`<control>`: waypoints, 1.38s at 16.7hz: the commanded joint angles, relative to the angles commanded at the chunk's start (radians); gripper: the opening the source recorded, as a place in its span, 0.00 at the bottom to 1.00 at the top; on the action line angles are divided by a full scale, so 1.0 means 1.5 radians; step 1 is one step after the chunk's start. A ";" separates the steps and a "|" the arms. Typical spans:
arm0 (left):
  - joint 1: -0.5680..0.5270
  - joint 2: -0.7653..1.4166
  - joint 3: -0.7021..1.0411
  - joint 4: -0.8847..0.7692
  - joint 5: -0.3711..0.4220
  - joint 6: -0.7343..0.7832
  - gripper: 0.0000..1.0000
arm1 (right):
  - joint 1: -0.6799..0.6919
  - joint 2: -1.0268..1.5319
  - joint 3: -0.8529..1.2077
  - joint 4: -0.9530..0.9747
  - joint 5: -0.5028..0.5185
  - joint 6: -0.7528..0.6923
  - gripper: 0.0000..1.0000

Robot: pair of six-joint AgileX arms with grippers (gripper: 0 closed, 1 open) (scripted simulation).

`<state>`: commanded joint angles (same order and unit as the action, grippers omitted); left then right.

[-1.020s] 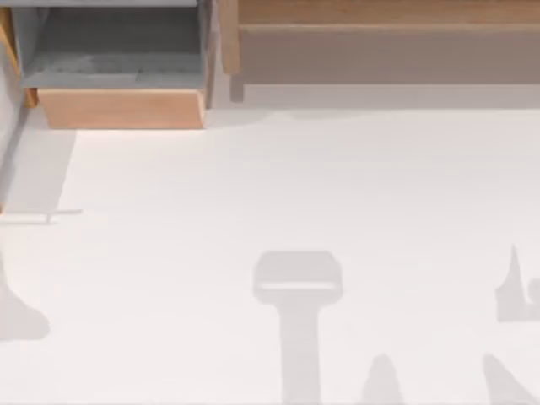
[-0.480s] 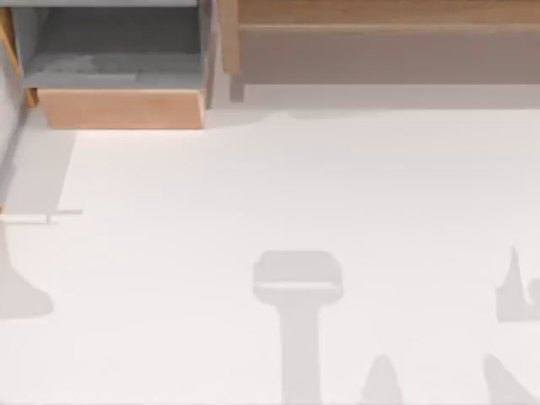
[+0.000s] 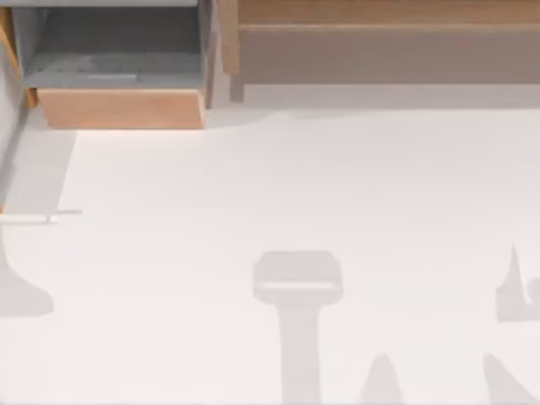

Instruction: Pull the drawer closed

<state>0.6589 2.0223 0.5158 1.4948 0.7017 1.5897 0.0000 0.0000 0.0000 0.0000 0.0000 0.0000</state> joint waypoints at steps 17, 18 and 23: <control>0.000 0.000 0.000 0.000 0.000 0.000 0.00 | 0.000 0.000 0.000 0.000 0.000 0.000 1.00; 0.002 0.007 -0.001 -0.006 0.000 -0.002 0.00 | 0.000 0.000 0.000 0.000 0.000 0.000 1.00; -0.030 0.038 0.065 -0.046 -0.042 -0.005 0.00 | 0.000 0.000 0.000 0.000 0.000 0.000 1.00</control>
<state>0.6137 2.0797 0.6137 1.4258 0.6380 1.5829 0.0000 0.0000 0.0000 0.0000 0.0000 0.0000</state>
